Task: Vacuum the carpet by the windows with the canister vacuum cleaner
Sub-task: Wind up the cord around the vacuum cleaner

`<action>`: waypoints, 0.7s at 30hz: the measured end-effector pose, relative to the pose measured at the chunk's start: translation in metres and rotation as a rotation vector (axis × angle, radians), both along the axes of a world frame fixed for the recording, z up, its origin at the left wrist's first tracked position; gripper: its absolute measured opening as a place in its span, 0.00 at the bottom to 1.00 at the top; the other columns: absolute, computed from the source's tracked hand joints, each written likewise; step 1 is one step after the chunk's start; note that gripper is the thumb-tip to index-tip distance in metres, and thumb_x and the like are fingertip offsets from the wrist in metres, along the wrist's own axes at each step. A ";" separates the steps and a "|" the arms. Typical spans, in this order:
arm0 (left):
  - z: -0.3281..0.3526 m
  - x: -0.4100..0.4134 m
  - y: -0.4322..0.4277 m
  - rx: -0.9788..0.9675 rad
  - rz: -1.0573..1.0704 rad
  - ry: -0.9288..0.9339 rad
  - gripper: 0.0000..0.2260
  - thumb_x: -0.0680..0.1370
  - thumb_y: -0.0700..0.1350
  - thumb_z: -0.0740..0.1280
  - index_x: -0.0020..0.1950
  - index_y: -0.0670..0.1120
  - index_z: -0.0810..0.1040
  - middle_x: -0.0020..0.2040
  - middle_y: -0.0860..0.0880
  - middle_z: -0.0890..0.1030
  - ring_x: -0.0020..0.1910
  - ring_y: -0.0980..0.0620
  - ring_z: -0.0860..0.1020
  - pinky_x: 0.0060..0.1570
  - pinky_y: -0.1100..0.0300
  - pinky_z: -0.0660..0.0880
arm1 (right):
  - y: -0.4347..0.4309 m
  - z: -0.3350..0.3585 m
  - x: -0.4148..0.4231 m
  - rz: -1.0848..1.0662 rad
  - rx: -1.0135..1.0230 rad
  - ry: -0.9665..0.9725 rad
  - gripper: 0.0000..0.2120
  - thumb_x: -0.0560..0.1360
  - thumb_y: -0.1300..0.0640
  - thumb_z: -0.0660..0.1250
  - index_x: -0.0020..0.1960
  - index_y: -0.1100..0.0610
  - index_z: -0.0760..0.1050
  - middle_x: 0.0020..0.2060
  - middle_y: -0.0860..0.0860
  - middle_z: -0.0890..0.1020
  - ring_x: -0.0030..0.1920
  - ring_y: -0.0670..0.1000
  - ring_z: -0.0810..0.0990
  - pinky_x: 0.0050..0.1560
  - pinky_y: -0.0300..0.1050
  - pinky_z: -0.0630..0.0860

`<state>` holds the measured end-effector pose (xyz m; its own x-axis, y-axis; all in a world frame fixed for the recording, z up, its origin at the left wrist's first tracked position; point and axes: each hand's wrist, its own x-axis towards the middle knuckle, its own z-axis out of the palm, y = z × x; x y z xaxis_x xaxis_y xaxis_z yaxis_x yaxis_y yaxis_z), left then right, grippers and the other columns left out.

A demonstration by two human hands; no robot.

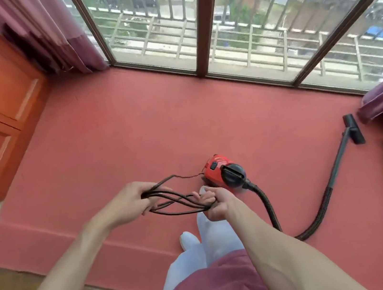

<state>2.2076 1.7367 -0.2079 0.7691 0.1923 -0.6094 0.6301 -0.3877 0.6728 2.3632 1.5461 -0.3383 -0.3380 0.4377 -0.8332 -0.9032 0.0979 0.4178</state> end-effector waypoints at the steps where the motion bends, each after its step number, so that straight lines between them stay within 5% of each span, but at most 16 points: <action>1: 0.000 0.003 0.007 0.047 -0.071 0.015 0.20 0.78 0.35 0.62 0.48 0.62 0.83 0.28 0.51 0.75 0.34 0.54 0.74 0.39 0.55 0.71 | 0.009 -0.005 0.004 -0.005 -0.009 0.014 0.20 0.81 0.55 0.59 0.47 0.73 0.74 0.20 0.50 0.70 0.14 0.47 0.64 0.13 0.36 0.58; 4: -0.001 0.015 0.029 0.151 -0.180 0.029 0.24 0.77 0.35 0.64 0.35 0.65 0.79 0.40 0.51 0.80 0.42 0.52 0.78 0.48 0.51 0.74 | 0.040 -0.019 0.020 -0.021 -0.015 0.054 0.24 0.81 0.51 0.60 0.43 0.74 0.75 0.29 0.59 0.79 0.16 0.49 0.67 0.14 0.35 0.58; 8: -0.009 0.035 0.063 0.195 -0.174 -0.056 0.29 0.75 0.34 0.62 0.41 0.72 0.80 0.44 0.56 0.82 0.52 0.60 0.77 0.55 0.61 0.73 | 0.091 -0.027 0.050 0.029 -0.050 0.073 0.23 0.81 0.49 0.60 0.48 0.72 0.74 0.39 0.64 0.82 0.24 0.48 0.70 0.17 0.33 0.59; 12: -0.009 0.061 0.093 0.259 -0.167 -0.100 0.31 0.71 0.27 0.61 0.43 0.66 0.82 0.47 0.58 0.81 0.55 0.61 0.76 0.58 0.57 0.73 | 0.131 -0.036 0.076 0.135 -0.022 0.058 0.24 0.81 0.49 0.61 0.42 0.71 0.75 0.32 0.62 0.79 0.20 0.48 0.67 0.14 0.35 0.59; 16: 0.000 0.086 0.106 0.289 -0.229 -0.127 0.27 0.69 0.23 0.60 0.45 0.53 0.86 0.48 0.66 0.80 0.56 0.64 0.71 0.57 0.65 0.70 | 0.154 -0.044 0.084 0.203 0.007 0.042 0.22 0.81 0.49 0.61 0.39 0.68 0.74 0.29 0.60 0.78 0.18 0.49 0.66 0.13 0.33 0.57; 21: -0.002 0.096 0.115 0.290 -0.409 -0.080 0.23 0.70 0.29 0.57 0.47 0.51 0.86 0.50 0.60 0.82 0.57 0.57 0.71 0.55 0.57 0.73 | 0.171 -0.055 0.091 0.269 0.052 0.022 0.20 0.80 0.46 0.61 0.42 0.64 0.71 0.27 0.56 0.77 0.17 0.47 0.64 0.12 0.35 0.55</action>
<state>2.3035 1.8517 -0.2095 0.8590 0.0182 -0.5116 0.3386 -0.7697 0.5412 2.4540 1.7171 -0.3937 -0.4655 0.3714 -0.8034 -0.8846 -0.1663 0.4357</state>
